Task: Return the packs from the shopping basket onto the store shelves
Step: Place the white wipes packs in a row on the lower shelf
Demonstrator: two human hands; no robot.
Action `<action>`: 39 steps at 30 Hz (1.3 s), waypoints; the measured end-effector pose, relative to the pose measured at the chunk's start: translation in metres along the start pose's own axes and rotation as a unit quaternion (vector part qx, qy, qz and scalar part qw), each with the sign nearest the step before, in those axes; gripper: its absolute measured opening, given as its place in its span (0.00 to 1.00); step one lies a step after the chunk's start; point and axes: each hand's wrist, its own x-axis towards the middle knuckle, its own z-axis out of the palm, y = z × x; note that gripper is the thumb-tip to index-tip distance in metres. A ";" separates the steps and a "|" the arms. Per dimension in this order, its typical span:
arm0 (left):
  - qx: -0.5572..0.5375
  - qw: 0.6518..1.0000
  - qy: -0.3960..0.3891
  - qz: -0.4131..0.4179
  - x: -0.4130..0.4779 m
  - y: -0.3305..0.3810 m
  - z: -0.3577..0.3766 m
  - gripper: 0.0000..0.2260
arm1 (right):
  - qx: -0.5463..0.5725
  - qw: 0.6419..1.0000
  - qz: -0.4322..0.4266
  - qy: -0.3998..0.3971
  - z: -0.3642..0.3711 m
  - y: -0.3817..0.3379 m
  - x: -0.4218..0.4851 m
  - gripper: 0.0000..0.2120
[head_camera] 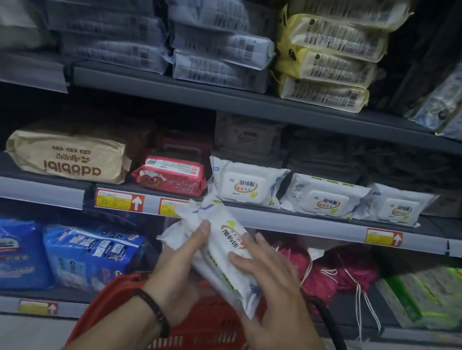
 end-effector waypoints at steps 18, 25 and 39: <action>0.114 0.989 0.014 0.096 0.014 -0.007 0.000 0.16 | -0.064 0.983 0.075 -0.157 -0.039 -0.007 0.030 0.52; 0.055 0.995 0.043 0.071 0.018 -0.019 0.003 0.16 | -0.066 0.969 0.234 -0.032 -0.028 -0.001 0.039 0.45; 0.110 0.989 0.015 0.099 0.011 -0.017 0.049 0.11 | 0.080 0.880 0.421 0.203 -0.041 0.021 0.030 0.40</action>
